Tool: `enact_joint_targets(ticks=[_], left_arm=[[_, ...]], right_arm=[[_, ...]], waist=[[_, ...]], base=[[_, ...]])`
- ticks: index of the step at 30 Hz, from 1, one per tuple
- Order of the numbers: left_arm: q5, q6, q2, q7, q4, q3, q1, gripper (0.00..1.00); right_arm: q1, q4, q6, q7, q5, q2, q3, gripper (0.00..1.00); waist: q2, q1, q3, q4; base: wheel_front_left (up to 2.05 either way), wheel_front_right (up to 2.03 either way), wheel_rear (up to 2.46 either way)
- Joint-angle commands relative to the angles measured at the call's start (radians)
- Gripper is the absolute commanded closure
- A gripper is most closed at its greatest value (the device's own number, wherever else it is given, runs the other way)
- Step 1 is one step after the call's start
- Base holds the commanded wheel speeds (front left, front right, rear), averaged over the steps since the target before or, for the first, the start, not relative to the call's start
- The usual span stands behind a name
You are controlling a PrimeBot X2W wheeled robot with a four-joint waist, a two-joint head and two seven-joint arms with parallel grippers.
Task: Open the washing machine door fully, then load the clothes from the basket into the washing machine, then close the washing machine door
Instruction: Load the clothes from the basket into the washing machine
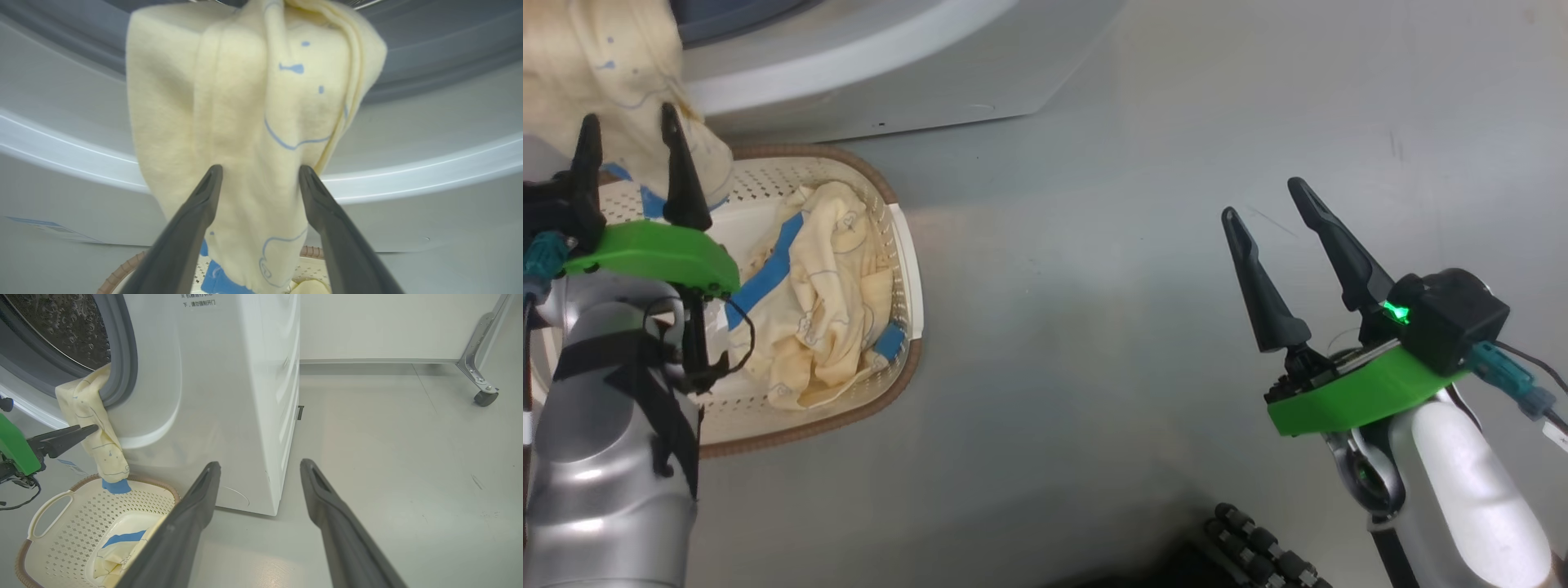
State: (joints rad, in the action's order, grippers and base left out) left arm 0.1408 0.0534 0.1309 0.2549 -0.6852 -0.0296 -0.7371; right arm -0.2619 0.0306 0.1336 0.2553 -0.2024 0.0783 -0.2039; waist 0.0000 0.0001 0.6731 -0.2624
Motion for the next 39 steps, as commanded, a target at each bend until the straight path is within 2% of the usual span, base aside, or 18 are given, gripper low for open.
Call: enact_joint_targets(ticks=[1,13,14,15,16,17,18,29,39], left_arm=[[-0.005,-0.005,0.037,0.007,0.015,-0.039,-0.017,0.00],[-0.009,-0.017,0.051,0.007,-0.002,-0.086,-0.103,0.00],[-0.015,-0.017,0.052,0.007,0.008,-0.086,-0.109,0.14],[-0.019,-0.016,0.052,0.007,0.016,-0.087,-0.114,0.43],[-0.021,-0.014,0.051,0.007,0.023,-0.088,-0.117,0.62],[-0.025,-0.013,0.049,0.007,0.032,-0.087,-0.120,0.74],[-0.027,-0.012,0.045,0.007,0.040,-0.088,-0.121,0.99],[-0.051,-0.001,0.027,0.007,0.091,-0.093,-0.111,1.00],[-0.060,-0.015,-0.015,0.007,0.193,-0.106,-0.044,1.00]], right_arm=[[-0.008,-0.034,-0.003,0.006,-0.003,0.015,-0.020,0.00],[-0.030,-0.037,-0.003,0.006,-0.004,0.021,-0.031,0.00],[-0.032,-0.037,-0.003,0.006,-0.005,0.021,-0.032,0.00],[-0.034,-0.036,-0.003,0.006,-0.005,0.021,-0.033,0.00],[-0.036,-0.036,-0.003,0.006,-0.005,0.021,-0.033,0.00],[-0.037,-0.035,-0.003,0.006,-0.006,0.021,-0.034,0.00],[-0.039,-0.034,-0.003,0.006,-0.006,0.021,-0.034,0.00],[-0.050,-0.031,-0.003,0.006,-0.007,0.020,-0.027,0.00],[-0.048,-0.036,-0.003,0.006,-0.002,0.019,-0.014,0.00]], waist=[[0.0000,-0.0001,0.017,-0.003],[0.0000,-0.0001,0.064,-0.004],[0.0000,-0.0001,0.067,-0.004],[0.0000,-0.0001,0.069,-0.004],[0.0000,-0.0001,0.071,-0.004],[0.0000,-0.0001,0.072,-0.004],[0.0000,-0.0001,0.073,-0.004],[0.0000,-0.0001,0.074,0.006],[0.0000,-0.0001,0.065,0.032]], base=[[0.00,0.00,0.00],[0.00,0.00,0.00],[0.00,0.00,0.00],[0.00,0.00,0.00],[0.00,0.00,0.00],[0.00,0.00,0.00],[0.00,0.00,0.00],[0.00,0.00,0.00],[0.00,0.00,0.00]])
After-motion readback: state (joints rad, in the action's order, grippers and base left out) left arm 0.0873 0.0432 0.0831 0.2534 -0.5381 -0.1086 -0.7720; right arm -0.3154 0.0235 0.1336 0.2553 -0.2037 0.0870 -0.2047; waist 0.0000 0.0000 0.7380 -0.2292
